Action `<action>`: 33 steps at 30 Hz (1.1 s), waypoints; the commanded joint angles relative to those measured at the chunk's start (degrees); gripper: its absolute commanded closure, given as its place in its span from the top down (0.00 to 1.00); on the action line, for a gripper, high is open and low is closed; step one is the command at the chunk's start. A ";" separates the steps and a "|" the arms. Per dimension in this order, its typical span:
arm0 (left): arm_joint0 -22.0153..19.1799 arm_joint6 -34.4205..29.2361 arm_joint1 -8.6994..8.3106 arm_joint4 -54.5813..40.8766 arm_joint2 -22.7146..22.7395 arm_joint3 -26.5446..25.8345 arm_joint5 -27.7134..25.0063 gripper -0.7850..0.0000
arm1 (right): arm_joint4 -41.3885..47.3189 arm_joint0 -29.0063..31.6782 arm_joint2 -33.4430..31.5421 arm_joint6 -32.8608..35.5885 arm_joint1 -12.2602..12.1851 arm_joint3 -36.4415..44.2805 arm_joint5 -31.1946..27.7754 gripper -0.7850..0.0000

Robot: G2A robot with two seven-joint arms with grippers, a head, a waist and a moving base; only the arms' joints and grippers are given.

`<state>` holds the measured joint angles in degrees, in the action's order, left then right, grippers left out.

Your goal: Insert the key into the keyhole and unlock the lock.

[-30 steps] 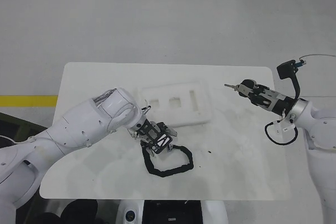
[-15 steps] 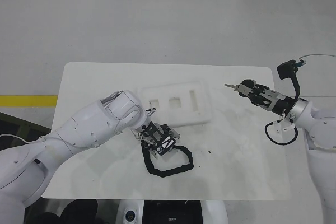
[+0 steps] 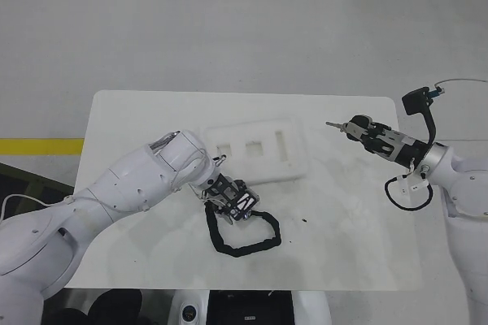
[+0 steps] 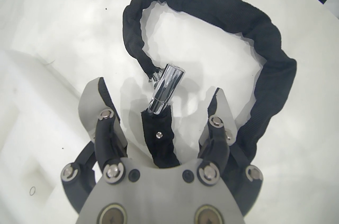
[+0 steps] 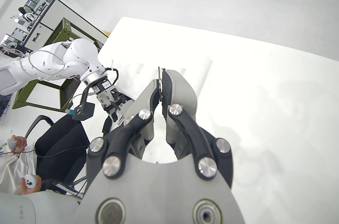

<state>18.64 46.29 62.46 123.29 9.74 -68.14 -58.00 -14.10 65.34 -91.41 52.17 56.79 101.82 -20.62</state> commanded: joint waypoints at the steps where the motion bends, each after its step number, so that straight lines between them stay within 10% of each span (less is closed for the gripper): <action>1: -0.05 0.00 0.22 0.98 0.00 0.17 0.00 0.76 | 0.00 0.00 0.00 0.00 0.00 0.00 0.00 0.00; 13: 0.10 0.00 1.89 2.69 0.00 2.35 0.00 0.71 | 0.00 0.00 0.00 0.00 0.00 0.00 0.00 0.00; 21: 0.25 0.00 2.65 2.42 0.00 3.19 0.00 0.37 | 0.00 0.00 0.00 0.00 0.00 0.00 0.00 0.00; 28: 0.22 0.00 3.10 2.34 0.00 4.24 0.00 0.31 | 0.00 0.00 0.00 0.00 0.00 0.00 0.00 0.00; 30: 0.15 0.00 3.19 2.24 0.00 4.44 0.00 0.04 | 0.00 0.00 0.00 0.00 0.00 0.00 0.00 0.00; 33: 0.13 0.00 3.25 2.07 0.00 4.55 0.00 0.00 | 0.00 0.00 0.00 0.00 0.00 0.00 0.00 0.00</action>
<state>18.77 46.30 65.70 125.43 9.75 -63.60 -58.00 -14.10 65.34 -91.41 52.17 56.79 101.82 -20.62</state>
